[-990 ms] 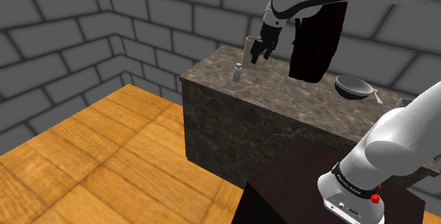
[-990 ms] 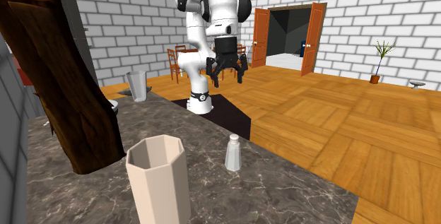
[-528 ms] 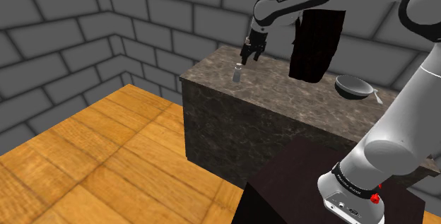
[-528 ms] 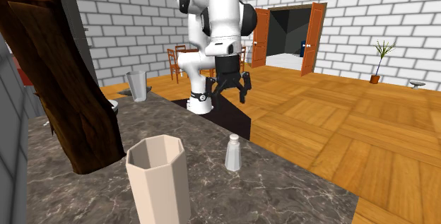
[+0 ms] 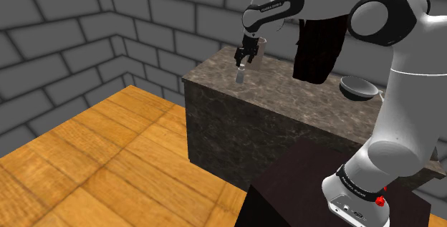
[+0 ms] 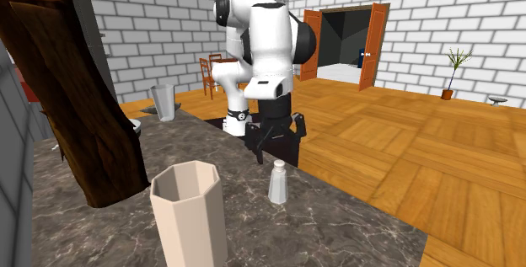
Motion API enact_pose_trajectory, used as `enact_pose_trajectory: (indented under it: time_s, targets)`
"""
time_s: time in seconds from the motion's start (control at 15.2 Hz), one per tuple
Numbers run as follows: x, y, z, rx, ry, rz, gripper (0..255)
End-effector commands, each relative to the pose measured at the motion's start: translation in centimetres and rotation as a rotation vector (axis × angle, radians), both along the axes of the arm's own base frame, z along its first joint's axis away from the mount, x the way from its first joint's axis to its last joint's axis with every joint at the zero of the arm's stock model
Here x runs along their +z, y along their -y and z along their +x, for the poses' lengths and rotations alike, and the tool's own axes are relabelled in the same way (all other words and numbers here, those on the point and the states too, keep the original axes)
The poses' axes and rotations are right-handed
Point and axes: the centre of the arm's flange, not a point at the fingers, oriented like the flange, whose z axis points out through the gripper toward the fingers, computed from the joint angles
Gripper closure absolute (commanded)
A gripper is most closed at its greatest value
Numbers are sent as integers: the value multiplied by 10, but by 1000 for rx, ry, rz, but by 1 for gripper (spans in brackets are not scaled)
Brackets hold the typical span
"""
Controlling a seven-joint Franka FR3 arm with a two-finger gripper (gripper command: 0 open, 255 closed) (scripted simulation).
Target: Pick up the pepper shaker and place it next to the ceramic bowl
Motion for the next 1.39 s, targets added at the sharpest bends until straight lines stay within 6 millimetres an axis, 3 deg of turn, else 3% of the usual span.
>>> enact_pose_trajectory:
  time_s: [0.0,0.4,0.86,0.92,1.32]
  targets:
    - [-12,1,4,0,1,0,0]
    - [-42,0,6,0,1,0,0]
    - [-41,0,6,0,1,0,0]
    - [-41,0,6,0,1,0,255]
    - [-41,0,6,0,1,0,255]
